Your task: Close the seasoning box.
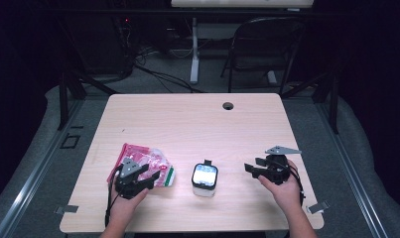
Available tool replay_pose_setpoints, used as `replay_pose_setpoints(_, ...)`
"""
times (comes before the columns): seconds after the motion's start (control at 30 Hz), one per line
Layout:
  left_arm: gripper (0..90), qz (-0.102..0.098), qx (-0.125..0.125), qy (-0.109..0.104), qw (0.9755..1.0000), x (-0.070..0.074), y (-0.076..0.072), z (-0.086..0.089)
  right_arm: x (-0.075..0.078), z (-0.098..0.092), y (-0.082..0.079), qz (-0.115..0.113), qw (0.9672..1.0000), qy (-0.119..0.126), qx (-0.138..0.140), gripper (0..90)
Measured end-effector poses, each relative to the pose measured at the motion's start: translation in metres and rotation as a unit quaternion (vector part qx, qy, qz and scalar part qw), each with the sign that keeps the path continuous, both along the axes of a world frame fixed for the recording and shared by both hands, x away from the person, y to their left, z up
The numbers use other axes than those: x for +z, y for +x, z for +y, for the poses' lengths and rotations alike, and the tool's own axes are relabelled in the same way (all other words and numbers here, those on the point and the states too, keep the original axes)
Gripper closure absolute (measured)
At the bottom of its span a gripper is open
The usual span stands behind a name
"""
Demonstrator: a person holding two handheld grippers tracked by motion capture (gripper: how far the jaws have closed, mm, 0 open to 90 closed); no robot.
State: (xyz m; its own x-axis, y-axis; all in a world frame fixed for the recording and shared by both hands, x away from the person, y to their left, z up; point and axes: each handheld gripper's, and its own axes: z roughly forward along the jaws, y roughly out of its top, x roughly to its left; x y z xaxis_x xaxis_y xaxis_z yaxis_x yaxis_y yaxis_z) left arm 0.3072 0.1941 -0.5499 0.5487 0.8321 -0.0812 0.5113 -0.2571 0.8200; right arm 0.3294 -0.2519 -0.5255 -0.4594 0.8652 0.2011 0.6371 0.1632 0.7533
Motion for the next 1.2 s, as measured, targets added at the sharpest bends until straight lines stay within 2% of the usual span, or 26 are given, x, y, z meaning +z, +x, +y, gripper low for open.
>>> replay_pose_setpoints(0.3, 46.4, 0.0, 0.002, -0.001, 1.0, -0.001, 0.0, 0.0, -0.026, -0.003, 0.006, 0.038, 0.999, -0.01, -0.021, 44.3)
replay_pose_setpoints(0.47, 46.4, 0.004, 0.0, 0.004, 1.0, -0.003, 0.001, -0.001, -0.032, 0.0, 0.007, 0.042, 0.9985, -0.024, -0.024, 44.2)
replay_pose_setpoints(0.53, 46.4, 0.005, 0.001, 0.005, 1.0, -0.004, 0.002, -0.001, -0.035, 0.001, 0.007, 0.041, 0.9985, -0.023, -0.028, 44.2)
replay_pose_setpoints(0.6, 46.4, 0.007, 0.001, 0.004, 1.0, -0.005, 0.002, -0.001, -0.038, 0.001, 0.007, 0.036, 0.9982, -0.032, -0.036, 44.2)
replay_pose_setpoints(1.2, 46.2, 0.012, 0.003, 0.01, 0.9999, -0.008, 0.004, -0.002, -0.045, -0.001, 0.009, 0.047, 0.9974, -0.029, -0.047, 43.0)
